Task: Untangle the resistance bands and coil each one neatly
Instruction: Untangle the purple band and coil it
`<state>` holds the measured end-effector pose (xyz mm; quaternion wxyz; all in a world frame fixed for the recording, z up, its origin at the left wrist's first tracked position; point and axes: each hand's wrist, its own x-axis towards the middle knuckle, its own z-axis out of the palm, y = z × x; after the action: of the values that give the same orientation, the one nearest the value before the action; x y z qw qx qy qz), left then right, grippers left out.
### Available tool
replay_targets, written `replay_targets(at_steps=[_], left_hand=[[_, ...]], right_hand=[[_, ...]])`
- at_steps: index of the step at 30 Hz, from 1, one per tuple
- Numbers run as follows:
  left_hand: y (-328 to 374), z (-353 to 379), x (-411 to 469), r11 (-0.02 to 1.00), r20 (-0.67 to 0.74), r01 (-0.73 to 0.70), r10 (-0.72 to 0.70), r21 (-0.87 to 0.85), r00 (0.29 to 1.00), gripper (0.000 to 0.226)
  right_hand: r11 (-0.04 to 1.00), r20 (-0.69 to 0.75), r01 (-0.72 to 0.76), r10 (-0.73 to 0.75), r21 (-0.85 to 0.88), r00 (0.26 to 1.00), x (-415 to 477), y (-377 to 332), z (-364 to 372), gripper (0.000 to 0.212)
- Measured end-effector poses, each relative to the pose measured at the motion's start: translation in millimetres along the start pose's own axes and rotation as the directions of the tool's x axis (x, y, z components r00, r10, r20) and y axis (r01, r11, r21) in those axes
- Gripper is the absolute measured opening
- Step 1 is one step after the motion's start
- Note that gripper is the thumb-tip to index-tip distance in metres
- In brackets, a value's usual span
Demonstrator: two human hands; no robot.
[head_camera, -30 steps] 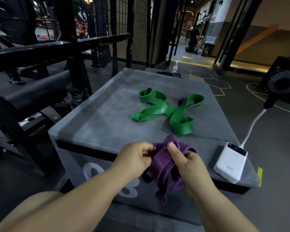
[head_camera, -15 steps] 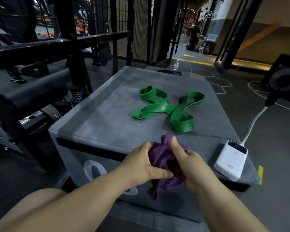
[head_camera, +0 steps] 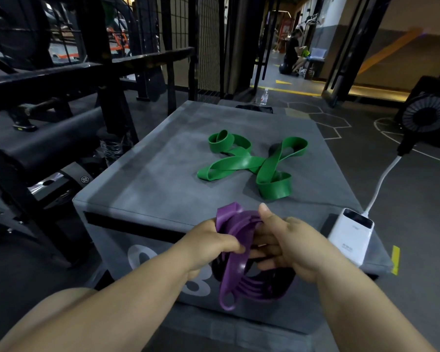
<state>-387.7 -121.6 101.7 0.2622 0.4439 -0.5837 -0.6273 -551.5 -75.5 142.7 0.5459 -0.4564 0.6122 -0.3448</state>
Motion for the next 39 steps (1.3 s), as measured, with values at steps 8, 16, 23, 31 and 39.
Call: replay_targets(at_steps=[8, 16, 23, 31, 39], left_hand=[[6.1, -13.3, 2.6, 0.968, -0.093, 0.065, -0.09, -0.241, 0.992, 0.014], [7.4, -20.0, -2.9, 0.949, 0.19, 0.107, -0.052, -0.296, 0.98, 0.05], [2.7, -20.8, -2.3, 0.948, 0.211, 0.093, -0.028, -0.305, 0.977, 0.054], [6.5, -19.1, -4.8, 0.996, 0.246, 0.008, 0.014, -0.088, 0.969, 0.037], [6.1, -15.9, 1.0, 0.952, 0.122, 0.144, -0.114, -0.271, 0.986, 0.066]], right_hand=[[0.948, -0.318, 0.257, -0.307, -0.19, 0.897, -15.9, -10.0, -35.9, 0.028], [0.935, 0.072, 0.348, -0.343, -0.067, 0.936, 5.1, 15.7, -20.8, 0.045], [0.944, 0.093, 0.319, -0.311, -0.088, 0.946, 10.7, 22.6, -12.9, 0.039], [0.885, -0.029, 0.31, -0.341, -0.348, 0.94, 10.2, 24.6, -2.3, 0.034], [0.798, -0.05, 0.424, -0.49, -0.427, 0.871, 11.9, 20.3, -2.3, 0.049]])
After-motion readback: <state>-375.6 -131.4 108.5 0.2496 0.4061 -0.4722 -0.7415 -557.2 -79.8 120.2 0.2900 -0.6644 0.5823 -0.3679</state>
